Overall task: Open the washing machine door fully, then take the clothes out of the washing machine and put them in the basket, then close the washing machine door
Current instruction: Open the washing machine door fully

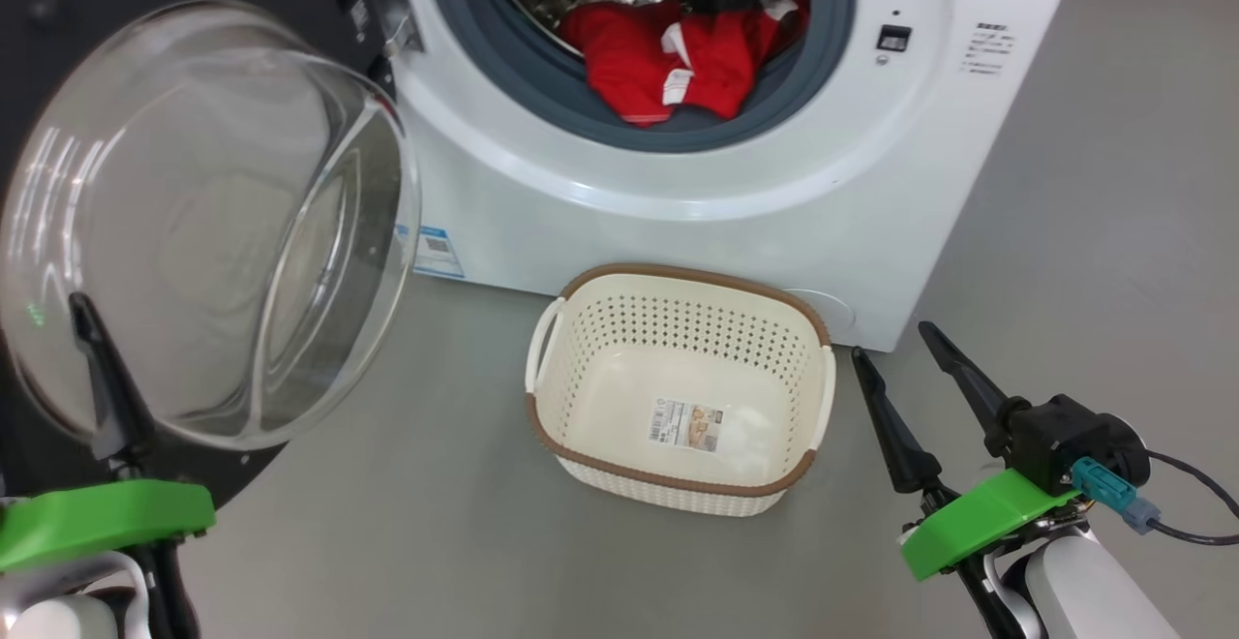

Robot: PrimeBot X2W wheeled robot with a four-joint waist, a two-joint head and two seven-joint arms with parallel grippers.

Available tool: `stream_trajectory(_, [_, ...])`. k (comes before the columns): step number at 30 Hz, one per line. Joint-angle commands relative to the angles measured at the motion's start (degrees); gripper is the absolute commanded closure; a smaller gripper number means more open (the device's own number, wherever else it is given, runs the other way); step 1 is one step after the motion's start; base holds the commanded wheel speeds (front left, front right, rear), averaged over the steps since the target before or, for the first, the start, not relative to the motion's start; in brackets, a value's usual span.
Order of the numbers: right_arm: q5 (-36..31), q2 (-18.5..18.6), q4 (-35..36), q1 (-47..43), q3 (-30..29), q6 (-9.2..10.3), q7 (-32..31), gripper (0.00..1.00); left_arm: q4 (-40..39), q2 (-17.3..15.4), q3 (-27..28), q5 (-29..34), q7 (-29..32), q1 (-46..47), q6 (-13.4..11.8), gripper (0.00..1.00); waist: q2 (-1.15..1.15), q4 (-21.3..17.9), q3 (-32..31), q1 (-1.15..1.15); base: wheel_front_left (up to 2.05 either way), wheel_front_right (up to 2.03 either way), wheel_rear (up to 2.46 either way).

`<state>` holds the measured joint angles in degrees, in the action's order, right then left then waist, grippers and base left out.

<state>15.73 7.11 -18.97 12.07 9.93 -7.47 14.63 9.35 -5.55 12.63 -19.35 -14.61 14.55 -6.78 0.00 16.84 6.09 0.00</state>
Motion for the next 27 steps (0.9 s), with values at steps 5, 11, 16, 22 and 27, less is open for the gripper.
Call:
stream_trajectory(5, [-0.7, -0.8, 2.1, 0.5, -0.8, -0.02, 0.4, 0.00, -6.2, -0.5, -0.7, 1.1, -0.4, -0.6, 3.9, 0.00, 0.00, -4.3, -1.1, 0.00, 0.00, 0.00, 0.00])
stream_trajectory(11, [-1.3, -1.5, 3.3, 0.8, -3.0, -0.02, 0.4, 0.00, -6.3, -0.1, -2.2, 1.7, -0.4, -1.0, 6.1, 0.00, 0.00, -8.5, -0.7, 0.00, 0.00, 0.00, 0.00])
stream_trajectory(16, [-1.9, -1.9, 4.1, 0.7, -4.6, -0.02, 0.4, 0.00, -5.2, 0.3, -5.0, 2.8, -0.4, -1.3, 7.6, 0.00, 0.00, -11.8, -0.4, 0.00, 0.00, 0.00, 0.00])
stream_trajectory(22, [-2.3, -2.2, 5.5, 0.6, -6.3, -0.02, 0.4, 0.00, -5.1, 0.6, -8.0, 3.3, -0.3, -2.3, 8.8, 0.00, 0.00, -16.0, 0.0, 0.00, 0.00, 0.00, 0.00])
stream_trajectory(27, [-2.7, -2.4, 6.7, 0.2, -7.0, -0.02, 0.4, 0.00, -5.5, 1.1, -9.1, 2.9, -0.3, -4.3, 8.6, 0.00, 0.00, -19.3, -0.4, 0.00, 0.00, 0.00, 0.00])
